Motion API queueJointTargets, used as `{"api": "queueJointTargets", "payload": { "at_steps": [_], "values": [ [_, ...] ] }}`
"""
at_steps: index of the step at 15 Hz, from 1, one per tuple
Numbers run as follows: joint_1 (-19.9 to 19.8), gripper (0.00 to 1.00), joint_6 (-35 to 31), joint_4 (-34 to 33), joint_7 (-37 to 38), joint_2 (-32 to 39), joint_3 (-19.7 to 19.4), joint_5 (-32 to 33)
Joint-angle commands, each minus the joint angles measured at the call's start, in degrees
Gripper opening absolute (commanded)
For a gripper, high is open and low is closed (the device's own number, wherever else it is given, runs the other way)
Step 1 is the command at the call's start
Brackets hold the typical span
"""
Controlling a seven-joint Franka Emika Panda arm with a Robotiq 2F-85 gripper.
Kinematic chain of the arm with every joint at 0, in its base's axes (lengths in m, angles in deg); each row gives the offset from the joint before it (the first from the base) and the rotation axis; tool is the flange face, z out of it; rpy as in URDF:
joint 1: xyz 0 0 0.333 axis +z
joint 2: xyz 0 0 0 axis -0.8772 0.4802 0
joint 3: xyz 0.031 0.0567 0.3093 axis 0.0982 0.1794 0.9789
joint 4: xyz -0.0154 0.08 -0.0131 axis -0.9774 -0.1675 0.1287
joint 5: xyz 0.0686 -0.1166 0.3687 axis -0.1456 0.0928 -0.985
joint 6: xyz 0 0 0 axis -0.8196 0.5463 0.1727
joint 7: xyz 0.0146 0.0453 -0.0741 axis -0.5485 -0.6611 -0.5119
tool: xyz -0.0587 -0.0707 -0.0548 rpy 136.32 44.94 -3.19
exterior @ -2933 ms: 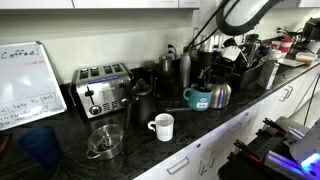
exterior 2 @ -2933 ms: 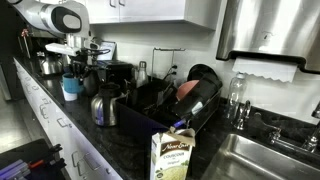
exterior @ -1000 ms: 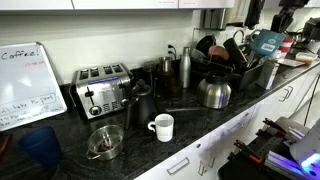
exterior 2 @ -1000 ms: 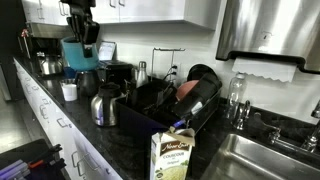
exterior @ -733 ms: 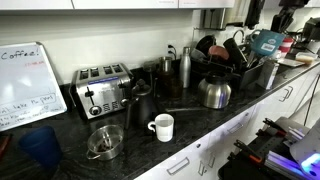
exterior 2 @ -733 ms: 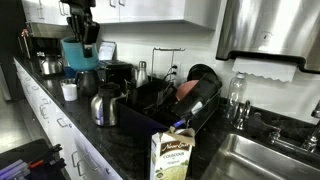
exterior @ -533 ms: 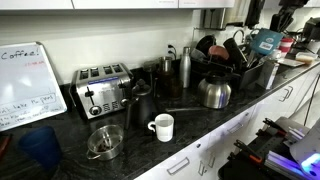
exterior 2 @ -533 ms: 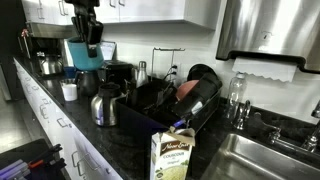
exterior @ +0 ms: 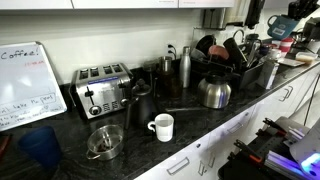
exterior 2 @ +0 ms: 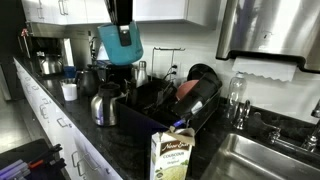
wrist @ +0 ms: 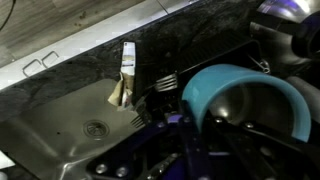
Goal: Move the mug to the right
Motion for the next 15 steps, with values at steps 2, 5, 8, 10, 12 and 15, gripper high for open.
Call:
{"api": "queueJointTargets", "payload": {
  "at_steps": [2, 5, 8, 10, 12, 15],
  "values": [
    [-4.96, 0.03, -0.64, -3.29, 6.33, 4.45, 0.6, 2.01],
    [-4.81, 0.11, -0.15, -2.39, 5.86, 3.67, -0.11, 1.54],
    [-5.07, 0.11, -0.16, -2.83, 7.16, 4.82, 0.13, 1.6],
    [-5.1, 0.11, -0.16, -2.94, 7.23, 4.83, 0.15, 1.6],
    [-5.12, 0.11, -0.15, -2.97, 7.24, 4.82, 0.15, 1.61],
    [-5.12, 0.03, -0.15, -2.97, 7.24, 4.82, 0.16, 1.61]
  ]
}}
